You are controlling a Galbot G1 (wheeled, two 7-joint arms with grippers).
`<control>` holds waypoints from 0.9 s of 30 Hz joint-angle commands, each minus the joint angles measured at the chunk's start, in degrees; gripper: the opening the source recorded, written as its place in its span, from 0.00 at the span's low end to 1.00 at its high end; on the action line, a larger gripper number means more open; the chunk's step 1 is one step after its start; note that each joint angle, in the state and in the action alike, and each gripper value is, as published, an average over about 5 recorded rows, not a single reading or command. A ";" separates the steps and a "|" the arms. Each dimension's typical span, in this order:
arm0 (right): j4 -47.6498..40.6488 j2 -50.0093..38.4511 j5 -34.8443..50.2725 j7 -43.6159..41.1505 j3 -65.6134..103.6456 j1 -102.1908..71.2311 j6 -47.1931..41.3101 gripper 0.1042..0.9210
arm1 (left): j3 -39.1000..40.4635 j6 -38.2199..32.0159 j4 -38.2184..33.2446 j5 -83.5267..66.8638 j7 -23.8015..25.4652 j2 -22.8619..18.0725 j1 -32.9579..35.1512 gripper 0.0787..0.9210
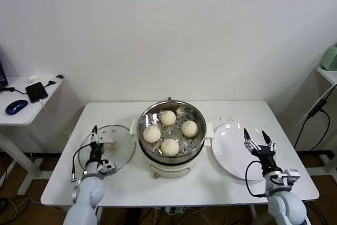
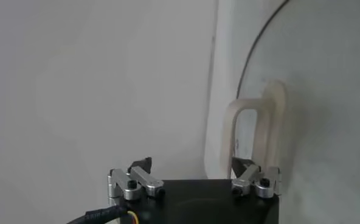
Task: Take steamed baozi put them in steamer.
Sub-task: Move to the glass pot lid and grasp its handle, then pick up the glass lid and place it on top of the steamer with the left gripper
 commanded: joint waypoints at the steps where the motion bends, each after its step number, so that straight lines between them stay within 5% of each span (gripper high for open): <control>1: -0.03 -0.02 -0.03 -0.05 0.08 -0.05 -0.07 0.88 | 0.28 -1.14 1.89 -2.68 -1.28 -0.10 -0.11 0.87; 22: 0.79 0.50 -0.90 -0.09 -0.21 -0.57 -0.19 0.88 | 0.47 -1.14 2.48 -3.58 -1.10 -0.37 -0.73 0.18; 27: 1.21 0.83 -1.00 -0.11 -0.15 -0.72 -0.22 0.88 | -0.46 1.97 -2.60 -3.35 -0.16 -1.07 1.51 0.10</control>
